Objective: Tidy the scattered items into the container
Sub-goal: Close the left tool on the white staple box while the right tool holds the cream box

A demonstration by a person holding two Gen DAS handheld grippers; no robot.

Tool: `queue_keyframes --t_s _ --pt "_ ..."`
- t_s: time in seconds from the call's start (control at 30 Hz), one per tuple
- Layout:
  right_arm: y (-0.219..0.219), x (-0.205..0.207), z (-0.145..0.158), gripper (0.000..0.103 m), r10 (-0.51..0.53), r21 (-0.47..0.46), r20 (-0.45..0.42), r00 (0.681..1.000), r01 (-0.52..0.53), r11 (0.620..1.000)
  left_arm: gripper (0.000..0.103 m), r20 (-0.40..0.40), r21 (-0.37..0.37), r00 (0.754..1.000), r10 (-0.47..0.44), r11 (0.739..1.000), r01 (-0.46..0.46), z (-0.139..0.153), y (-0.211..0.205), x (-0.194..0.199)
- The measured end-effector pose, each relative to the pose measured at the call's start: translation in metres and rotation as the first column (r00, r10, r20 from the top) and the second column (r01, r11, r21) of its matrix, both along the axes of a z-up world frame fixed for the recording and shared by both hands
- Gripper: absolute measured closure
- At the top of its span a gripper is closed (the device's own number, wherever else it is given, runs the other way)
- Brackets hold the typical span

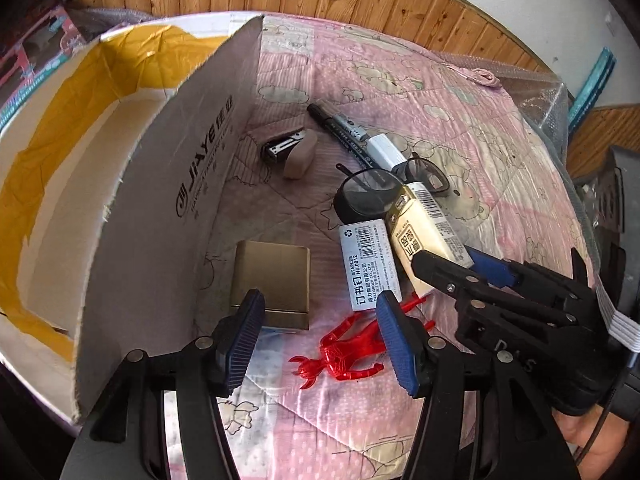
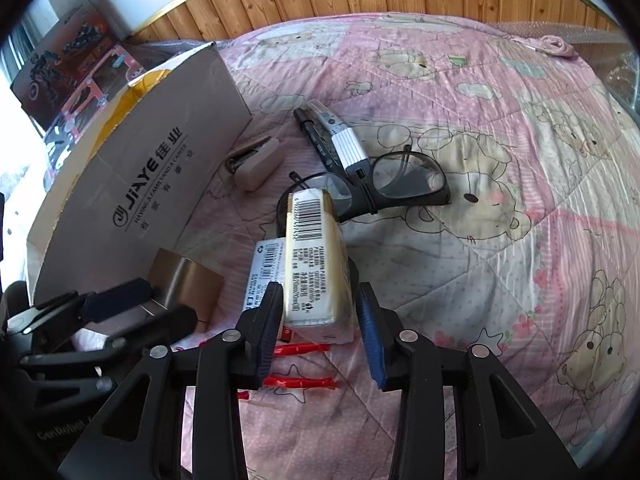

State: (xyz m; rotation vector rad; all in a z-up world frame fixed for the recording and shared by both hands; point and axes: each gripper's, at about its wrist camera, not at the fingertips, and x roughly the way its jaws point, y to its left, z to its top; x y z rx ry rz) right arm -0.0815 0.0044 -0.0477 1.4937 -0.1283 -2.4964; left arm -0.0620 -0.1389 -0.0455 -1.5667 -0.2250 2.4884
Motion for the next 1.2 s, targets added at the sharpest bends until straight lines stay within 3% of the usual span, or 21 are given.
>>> queue_keyframes --t_s 0.2,0.3,0.5,0.6,0.7,0.77,0.83,0.87,1.13,1.2 --pt "0.010 -0.011 -0.014 0.064 -0.037 -0.027 0.037 0.999 0.038 0.999 0.041 -0.035 0.010 0.999 -0.007 1.000 0.007 0.000 0.010 -0.021" --pt "0.018 -0.015 -0.013 0.079 -0.060 -0.066 0.042 0.997 0.062 0.996 0.041 -0.031 0.040 0.999 -0.025 0.999 0.026 0.000 0.019 -0.022" --pt "0.042 -0.015 -0.011 0.079 -0.143 -0.090 0.072 0.987 0.149 0.985 0.036 -0.044 0.041 0.997 -0.064 0.997 0.066 -0.005 0.040 -0.031" --pt "0.054 -0.015 -0.017 0.079 -0.178 -0.113 0.109 0.978 0.190 0.975 0.036 0.013 0.057 0.999 -0.053 0.997 0.052 -0.018 0.046 -0.040" --pt "0.059 -0.014 -0.015 0.079 -0.189 -0.123 0.115 0.975 0.203 0.971 0.036 0.043 0.020 0.997 -0.058 0.998 0.057 -0.030 0.055 -0.043" --pt "0.060 -0.014 -0.014 0.079 -0.186 -0.130 0.112 0.976 0.200 0.971 0.037 0.012 -0.005 0.998 -0.066 0.998 0.066 -0.032 0.057 -0.041" --pt "0.058 -0.014 -0.012 0.079 -0.170 -0.147 0.106 0.980 0.184 0.972 0.046 -0.010 -0.022 0.997 -0.075 0.997 0.074 -0.032 0.058 -0.043" --pt "0.055 -0.014 -0.010 0.079 -0.160 -0.142 0.100 0.982 0.173 0.975 0.063 -0.014 -0.031 0.996 -0.085 0.996 0.084 -0.033 0.059 -0.045" --pt "0.056 -0.011 -0.003 0.078 -0.166 -0.161 0.089 0.982 0.178 0.971 0.061 -0.010 -0.019 0.998 -0.067 0.998 0.067 -0.027 0.052 -0.040" --pt "0.054 -0.010 -0.003 0.078 -0.159 -0.158 0.090 0.983 0.172 0.972 0.042 0.026 -0.006 0.998 -0.053 0.999 0.053 -0.032 0.052 -0.038"
